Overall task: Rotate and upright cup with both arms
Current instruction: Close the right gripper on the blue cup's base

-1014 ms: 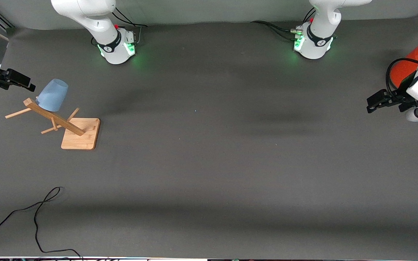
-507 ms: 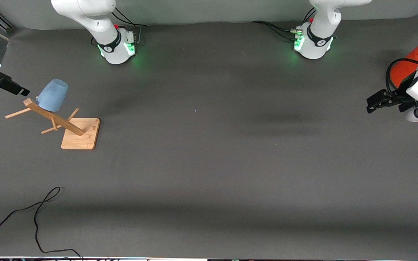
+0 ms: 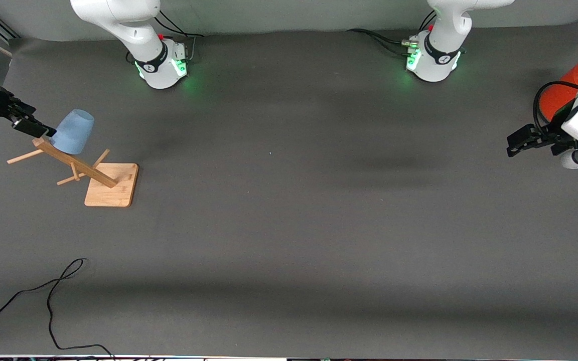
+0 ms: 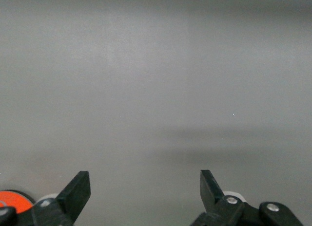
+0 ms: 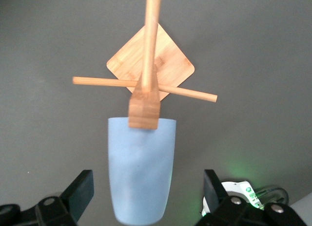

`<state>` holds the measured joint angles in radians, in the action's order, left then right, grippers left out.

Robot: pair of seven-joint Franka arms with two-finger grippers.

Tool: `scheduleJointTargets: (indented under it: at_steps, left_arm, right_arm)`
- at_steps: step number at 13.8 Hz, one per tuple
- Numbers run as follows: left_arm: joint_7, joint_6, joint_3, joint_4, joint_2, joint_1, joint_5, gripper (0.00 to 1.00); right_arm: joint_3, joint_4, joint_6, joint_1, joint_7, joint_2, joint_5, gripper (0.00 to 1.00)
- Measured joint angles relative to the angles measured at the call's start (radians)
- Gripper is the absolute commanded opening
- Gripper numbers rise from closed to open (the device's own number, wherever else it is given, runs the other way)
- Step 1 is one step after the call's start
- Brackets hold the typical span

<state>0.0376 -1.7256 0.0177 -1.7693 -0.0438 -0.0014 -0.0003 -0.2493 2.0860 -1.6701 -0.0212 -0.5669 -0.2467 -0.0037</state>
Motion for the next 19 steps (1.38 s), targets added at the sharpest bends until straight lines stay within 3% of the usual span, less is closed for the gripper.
scheduleJointTargets:
  at_steps: [4,10,14,17,19]
  left_arm:
    - [0.000,-0.002,-0.006,0.002,0.016,0.004,0.000,1.00]
    - [0.000,-0.050,-0.009,0.024,0.056,0.006,0.000,1.00]
    - [0.001,-0.051,-0.013,0.073,0.061,0.034,0.001,1.00]
    - [-0.003,-0.049,-0.015,0.091,0.061,0.082,0.000,1.00]
    - [-0.003,-0.048,-0.014,0.091,0.063,0.087,0.001,1.00]
  right_arm:
    - [-0.006,0.108,-0.087,-0.001,-0.001,-0.002,0.009,1.00]
    - [-0.006,0.165,-0.141,-0.001,-0.005,-0.004,0.014,1.00]
    - [-0.006,0.178,-0.167,-0.002,-0.009,-0.003,0.034,0.50]
    - [-0.006,0.179,-0.173,-0.004,-0.009,-0.002,0.039,0.37]
    - [-0.006,0.179,-0.174,-0.004,-0.010,-0.002,0.040,0.37]
